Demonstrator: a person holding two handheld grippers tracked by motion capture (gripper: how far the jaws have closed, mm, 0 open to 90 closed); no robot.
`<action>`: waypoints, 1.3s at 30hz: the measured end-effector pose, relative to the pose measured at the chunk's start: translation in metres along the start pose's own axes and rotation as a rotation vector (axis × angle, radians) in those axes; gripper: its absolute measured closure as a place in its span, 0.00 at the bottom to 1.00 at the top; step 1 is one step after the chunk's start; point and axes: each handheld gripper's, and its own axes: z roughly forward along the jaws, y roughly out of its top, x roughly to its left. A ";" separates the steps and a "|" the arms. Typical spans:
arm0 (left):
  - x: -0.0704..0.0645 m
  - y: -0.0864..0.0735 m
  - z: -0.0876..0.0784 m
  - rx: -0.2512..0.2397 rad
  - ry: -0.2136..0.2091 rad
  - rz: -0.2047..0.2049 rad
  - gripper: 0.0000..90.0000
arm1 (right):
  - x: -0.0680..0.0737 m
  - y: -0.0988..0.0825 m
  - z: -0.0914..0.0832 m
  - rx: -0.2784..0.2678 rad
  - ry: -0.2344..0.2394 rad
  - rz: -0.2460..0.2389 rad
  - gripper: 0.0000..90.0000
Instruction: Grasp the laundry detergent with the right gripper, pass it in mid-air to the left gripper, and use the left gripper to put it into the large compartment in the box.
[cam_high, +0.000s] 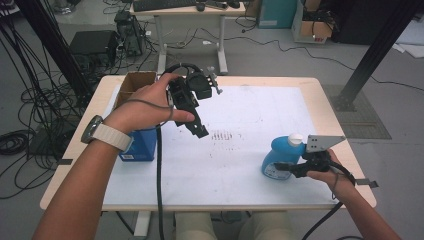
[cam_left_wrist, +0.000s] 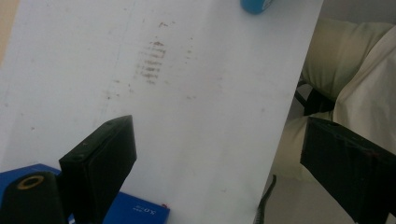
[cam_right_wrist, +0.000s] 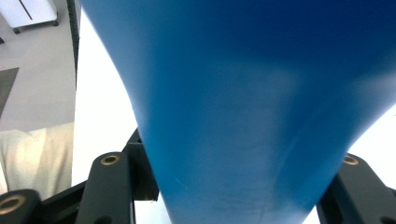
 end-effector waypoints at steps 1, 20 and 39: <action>0.000 0.000 0.000 0.000 0.000 0.000 0.12 | 0.000 0.000 0.000 0.000 0.001 0.000 0.48; 0.000 0.001 0.000 -0.003 0.004 0.001 0.12 | -0.001 0.001 0.000 0.006 0.006 0.002 0.48; -0.001 0.001 -0.002 -0.004 0.008 -0.001 0.12 | -0.001 0.001 0.000 0.010 0.007 0.005 0.47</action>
